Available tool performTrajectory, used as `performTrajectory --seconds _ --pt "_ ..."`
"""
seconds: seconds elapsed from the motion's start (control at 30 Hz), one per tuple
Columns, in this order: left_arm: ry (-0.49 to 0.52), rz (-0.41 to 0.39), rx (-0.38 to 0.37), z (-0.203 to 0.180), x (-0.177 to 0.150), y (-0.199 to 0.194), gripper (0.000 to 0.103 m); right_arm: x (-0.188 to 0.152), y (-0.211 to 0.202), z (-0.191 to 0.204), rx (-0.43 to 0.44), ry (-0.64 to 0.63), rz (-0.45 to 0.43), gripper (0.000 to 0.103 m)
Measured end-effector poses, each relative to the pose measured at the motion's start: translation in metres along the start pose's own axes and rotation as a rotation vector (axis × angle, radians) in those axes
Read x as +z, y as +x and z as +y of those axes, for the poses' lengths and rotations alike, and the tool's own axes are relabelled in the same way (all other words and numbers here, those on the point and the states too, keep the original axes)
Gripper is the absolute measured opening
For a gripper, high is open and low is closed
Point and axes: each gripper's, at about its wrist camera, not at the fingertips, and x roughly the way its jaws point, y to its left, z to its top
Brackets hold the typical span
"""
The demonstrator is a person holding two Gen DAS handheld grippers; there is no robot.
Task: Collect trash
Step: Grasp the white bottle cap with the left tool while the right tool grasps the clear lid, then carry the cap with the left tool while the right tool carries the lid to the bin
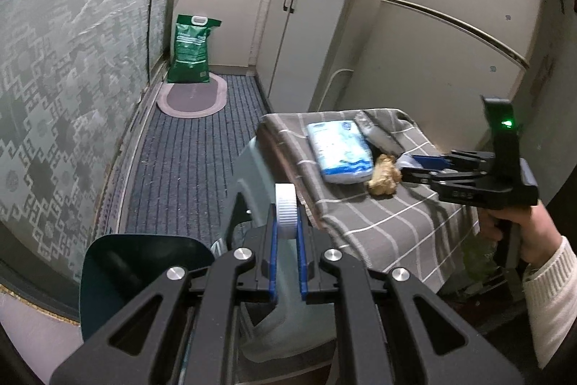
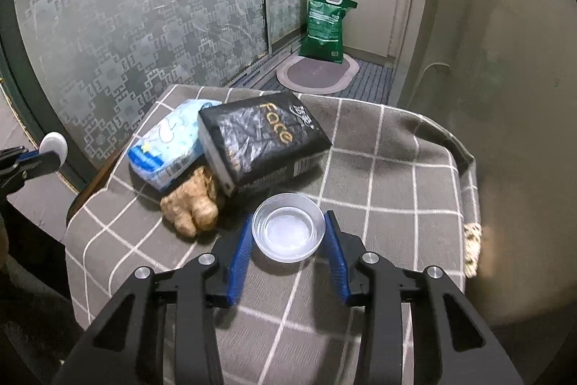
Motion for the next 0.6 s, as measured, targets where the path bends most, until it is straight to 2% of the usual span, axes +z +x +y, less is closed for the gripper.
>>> performTrajectory --seconds 0.1,0.23,0.37,0.6 --pt "-0.020 -0.001 0.005 0.011 -0.002 -0.001 0.010 -0.006 -0.013 -0.004 -0.056 0.021 0.016 0.040" --pt "-0.045 -0.009 0.024 0.025 -0.003 -0.006 0.010 -0.008 -0.035 -0.007 -0.065 0.040 -0.012 0.040" --pt "-0.075 -0.015 0.038 0.041 -0.005 -0.012 0.010 0.004 -0.053 0.009 -0.032 0.024 -0.063 0.040" --pt "-0.115 0.012 0.097 0.074 -0.019 -0.013 0.010 0.026 -0.057 0.057 0.039 -0.054 -0.095 0.040"
